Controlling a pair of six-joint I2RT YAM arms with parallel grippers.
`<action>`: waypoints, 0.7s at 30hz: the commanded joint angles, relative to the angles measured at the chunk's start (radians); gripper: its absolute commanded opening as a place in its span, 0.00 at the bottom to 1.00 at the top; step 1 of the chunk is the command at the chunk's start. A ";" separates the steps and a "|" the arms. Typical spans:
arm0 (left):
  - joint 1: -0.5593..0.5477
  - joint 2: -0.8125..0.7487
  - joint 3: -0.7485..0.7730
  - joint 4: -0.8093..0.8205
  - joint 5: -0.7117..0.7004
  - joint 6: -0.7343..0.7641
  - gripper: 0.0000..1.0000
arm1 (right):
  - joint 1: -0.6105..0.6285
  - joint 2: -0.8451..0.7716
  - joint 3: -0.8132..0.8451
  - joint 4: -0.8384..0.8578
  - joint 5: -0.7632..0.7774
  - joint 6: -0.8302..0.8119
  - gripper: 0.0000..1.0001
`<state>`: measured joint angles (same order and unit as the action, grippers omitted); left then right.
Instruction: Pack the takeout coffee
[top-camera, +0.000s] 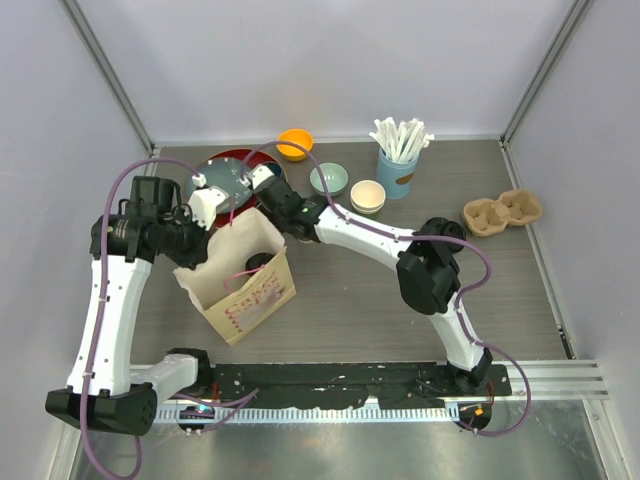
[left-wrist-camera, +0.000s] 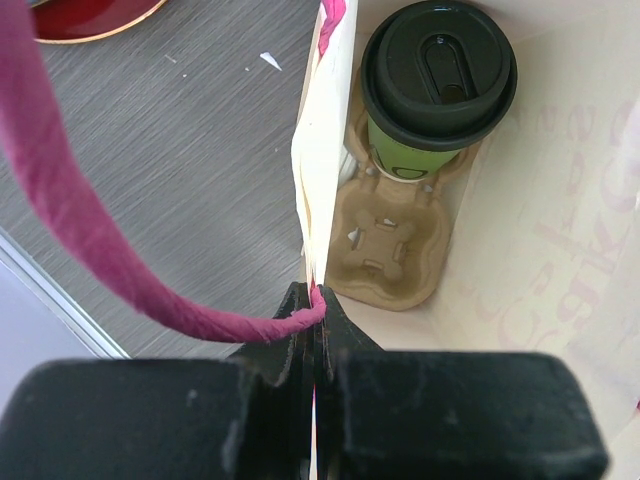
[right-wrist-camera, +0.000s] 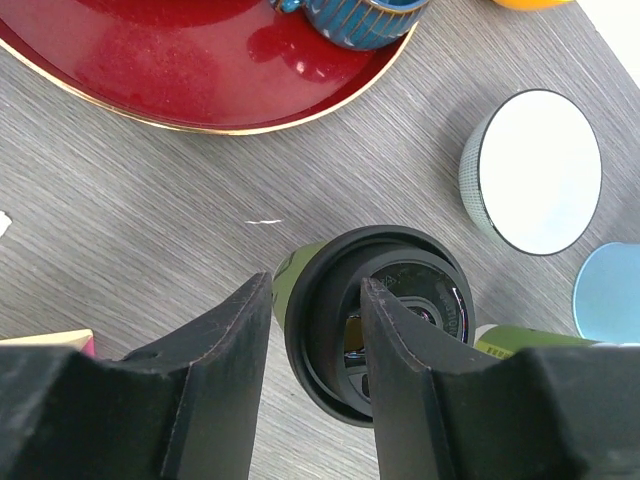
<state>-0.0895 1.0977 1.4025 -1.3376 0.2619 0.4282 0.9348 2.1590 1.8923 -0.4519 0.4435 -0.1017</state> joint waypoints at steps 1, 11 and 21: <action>0.007 0.004 0.027 -0.175 0.022 0.015 0.00 | 0.007 -0.053 0.019 -0.056 0.057 -0.009 0.47; 0.007 0.004 0.023 -0.173 0.020 0.018 0.00 | 0.007 -0.109 -0.021 -0.015 0.104 -0.016 0.56; 0.005 0.001 0.015 -0.172 0.020 0.020 0.00 | 0.004 -0.130 -0.052 -0.010 0.087 -0.020 0.51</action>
<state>-0.0891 1.0977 1.4025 -1.3376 0.2626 0.4316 0.9398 2.0953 1.8565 -0.4858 0.5236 -0.1158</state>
